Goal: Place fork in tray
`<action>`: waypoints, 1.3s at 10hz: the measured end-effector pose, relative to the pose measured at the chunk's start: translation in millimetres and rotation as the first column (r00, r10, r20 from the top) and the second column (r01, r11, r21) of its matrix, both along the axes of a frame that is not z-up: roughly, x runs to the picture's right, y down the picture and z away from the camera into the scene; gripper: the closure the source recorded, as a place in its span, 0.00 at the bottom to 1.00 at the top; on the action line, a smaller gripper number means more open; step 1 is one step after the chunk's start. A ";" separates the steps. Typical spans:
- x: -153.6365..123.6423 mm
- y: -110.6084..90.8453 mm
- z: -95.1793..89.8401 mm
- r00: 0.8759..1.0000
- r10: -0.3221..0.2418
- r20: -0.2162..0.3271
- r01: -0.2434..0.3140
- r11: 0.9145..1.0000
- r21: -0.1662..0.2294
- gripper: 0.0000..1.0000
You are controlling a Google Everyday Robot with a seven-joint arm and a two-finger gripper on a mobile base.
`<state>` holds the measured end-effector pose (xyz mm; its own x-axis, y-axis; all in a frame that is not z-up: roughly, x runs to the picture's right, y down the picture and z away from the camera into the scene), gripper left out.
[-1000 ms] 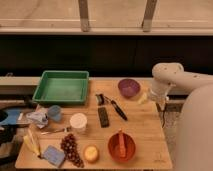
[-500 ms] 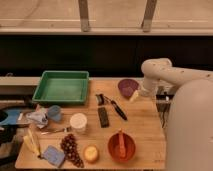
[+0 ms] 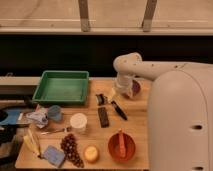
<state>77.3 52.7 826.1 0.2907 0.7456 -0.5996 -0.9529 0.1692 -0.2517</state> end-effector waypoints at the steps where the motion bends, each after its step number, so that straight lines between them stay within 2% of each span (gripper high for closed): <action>1: -33.2 -1.1 -6.9 0.997 -0.047 0.062 0.045 0.999 0.025 0.20; 4: -111.2 8.8 -36.6 0.967 -0.139 0.215 0.121 0.988 0.095 0.20; 5: -118.2 10.0 -40.2 0.961 -0.153 0.229 0.131 0.986 0.107 0.20; 9: -115.3 11.3 -40.1 0.963 -0.149 0.224 0.128 0.986 0.103 0.20; 11: -99.6 18.2 -45.2 0.965 -0.151 0.215 0.129 0.985 0.112 0.20; 13: -97.8 23.1 -48.4 0.958 -0.169 0.231 0.143 0.982 0.122 0.20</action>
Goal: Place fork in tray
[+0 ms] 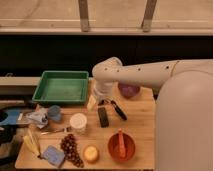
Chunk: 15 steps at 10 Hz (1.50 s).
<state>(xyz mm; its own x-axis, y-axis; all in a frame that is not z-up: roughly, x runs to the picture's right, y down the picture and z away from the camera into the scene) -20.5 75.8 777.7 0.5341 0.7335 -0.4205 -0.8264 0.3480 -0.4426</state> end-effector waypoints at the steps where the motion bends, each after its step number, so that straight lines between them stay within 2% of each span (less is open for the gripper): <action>1: -6.8 0.4 -0.7 1.000 -0.017 0.018 0.017 1.000 0.008 0.20; 3: -34.8 -1.3 0.8 0.997 -0.055 0.063 0.054 0.998 0.023 0.20; 5: -81.4 -8.0 6.4 0.987 -0.101 0.124 0.097 0.994 0.041 0.20; 7: -120.9 -8.9 9.2 0.970 -0.151 0.190 0.144 0.988 0.050 0.20; 8: -141.3 -4.5 7.8 0.955 -0.184 0.231 0.177 0.983 0.054 0.20; 10: -160.1 7.2 1.8 0.936 -0.224 0.272 0.218 0.975 0.054 0.20; 11: -162.4 12.1 0.1 0.931 -0.233 0.280 0.229 0.972 0.049 0.20; 13: -160.5 27.4 -0.8 0.927 -0.249 0.282 0.254 0.967 0.019 0.20; 15: -165.0 50.7 7.6 0.920 -0.252 0.299 0.275 0.961 -0.035 0.20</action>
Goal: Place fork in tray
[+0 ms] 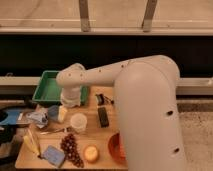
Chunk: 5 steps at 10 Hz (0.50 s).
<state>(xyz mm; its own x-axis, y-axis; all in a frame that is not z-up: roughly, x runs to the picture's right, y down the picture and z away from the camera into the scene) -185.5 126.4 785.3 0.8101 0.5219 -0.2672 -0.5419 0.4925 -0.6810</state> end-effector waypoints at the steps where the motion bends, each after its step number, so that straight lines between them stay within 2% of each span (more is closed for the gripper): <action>1: -4.7 10.5 2.3 1.000 -0.023 0.006 0.023 0.999 -0.032 0.20; 3: -10.9 20.2 2.4 0.997 -0.075 0.000 0.075 0.995 -0.068 0.20; 5: -6.2 19.5 4.0 0.997 -0.076 -0.009 0.076 0.995 -0.070 0.20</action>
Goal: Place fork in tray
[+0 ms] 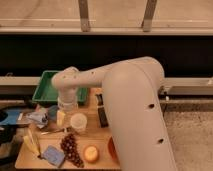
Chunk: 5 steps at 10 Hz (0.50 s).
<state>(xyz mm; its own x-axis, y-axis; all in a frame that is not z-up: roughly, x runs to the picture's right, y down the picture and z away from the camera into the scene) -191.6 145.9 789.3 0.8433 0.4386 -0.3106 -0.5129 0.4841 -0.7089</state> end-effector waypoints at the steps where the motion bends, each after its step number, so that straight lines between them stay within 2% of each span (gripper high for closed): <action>1: -1.5 0.4 -0.3 1.000 -0.001 0.002 0.001 1.000 -0.001 0.20; 3: -5.8 2.7 1.9 1.000 -0.003 0.019 0.004 1.000 -0.005 0.20; 5: -22.7 5.3 0.6 0.998 -0.006 0.055 0.006 1.000 -0.001 0.20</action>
